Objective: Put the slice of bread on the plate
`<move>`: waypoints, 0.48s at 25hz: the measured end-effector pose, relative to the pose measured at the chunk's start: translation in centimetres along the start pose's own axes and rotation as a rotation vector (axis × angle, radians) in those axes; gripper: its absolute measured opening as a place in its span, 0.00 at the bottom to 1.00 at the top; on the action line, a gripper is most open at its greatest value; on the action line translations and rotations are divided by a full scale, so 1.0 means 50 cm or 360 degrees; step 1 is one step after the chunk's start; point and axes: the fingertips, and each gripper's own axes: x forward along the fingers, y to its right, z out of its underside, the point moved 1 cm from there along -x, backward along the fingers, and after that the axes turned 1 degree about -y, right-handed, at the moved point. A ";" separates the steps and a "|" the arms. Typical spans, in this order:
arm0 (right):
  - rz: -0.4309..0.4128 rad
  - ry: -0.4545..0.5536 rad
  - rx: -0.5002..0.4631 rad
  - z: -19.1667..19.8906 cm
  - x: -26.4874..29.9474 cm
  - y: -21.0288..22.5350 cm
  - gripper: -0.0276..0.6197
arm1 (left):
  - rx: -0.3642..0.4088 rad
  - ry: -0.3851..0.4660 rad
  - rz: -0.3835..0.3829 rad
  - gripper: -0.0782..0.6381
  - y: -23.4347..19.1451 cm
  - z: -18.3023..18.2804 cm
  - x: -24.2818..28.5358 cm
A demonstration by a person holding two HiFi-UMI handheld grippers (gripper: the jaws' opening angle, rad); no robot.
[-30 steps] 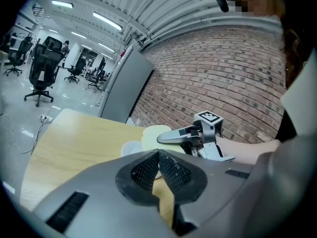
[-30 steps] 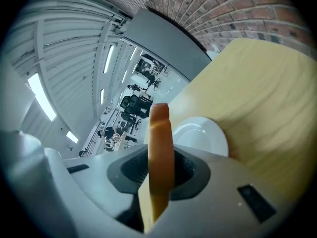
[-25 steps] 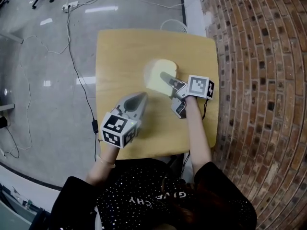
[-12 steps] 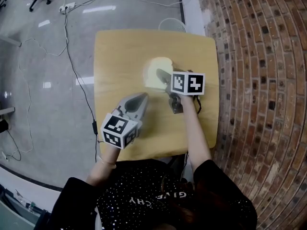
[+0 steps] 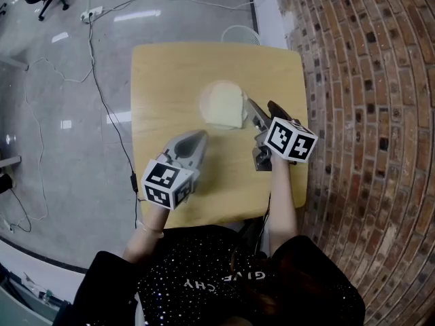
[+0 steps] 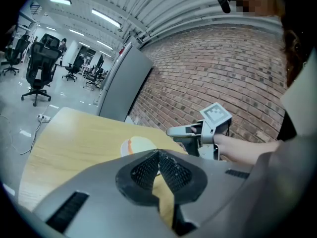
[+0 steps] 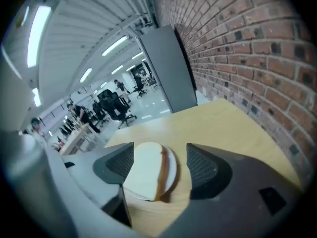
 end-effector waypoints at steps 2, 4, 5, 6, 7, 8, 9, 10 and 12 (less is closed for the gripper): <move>-0.0267 0.0136 0.0188 0.004 -0.041 -0.041 0.56 | 0.0008 0.0007 -0.0014 0.12 -0.002 -0.002 -0.004; -0.0368 0.0252 0.0187 0.016 -0.074 -0.077 0.30 | 0.0016 0.0012 -0.0023 0.12 -0.001 -0.002 -0.006; -0.0364 0.0295 0.0141 0.025 -0.086 -0.091 0.12 | 0.0024 0.0015 -0.0025 0.12 0.001 -0.003 -0.007; -0.0359 0.0320 0.0096 0.036 -0.095 -0.103 0.06 | 0.0032 0.0018 -0.0024 0.12 0.005 -0.005 -0.006; -0.0370 0.0329 0.0071 0.048 -0.102 -0.116 0.06 | 0.0040 0.0021 -0.0024 0.12 0.010 -0.006 -0.006; -0.0393 0.0330 0.0070 0.061 -0.108 -0.129 0.06 | 0.0046 0.0024 -0.0026 0.12 0.014 -0.007 -0.006; -0.0414 0.0324 0.0078 0.075 -0.113 -0.141 0.06 | 0.0050 0.0026 -0.0031 0.12 0.018 -0.007 -0.006; -0.0419 0.0315 0.0084 0.089 -0.117 -0.151 0.06 | 0.0055 0.0028 -0.0037 0.12 0.021 -0.007 -0.008; -0.0380 0.0294 0.0072 0.117 -0.125 -0.160 0.06 | 0.0069 0.0032 -0.0052 0.12 0.027 -0.007 -0.011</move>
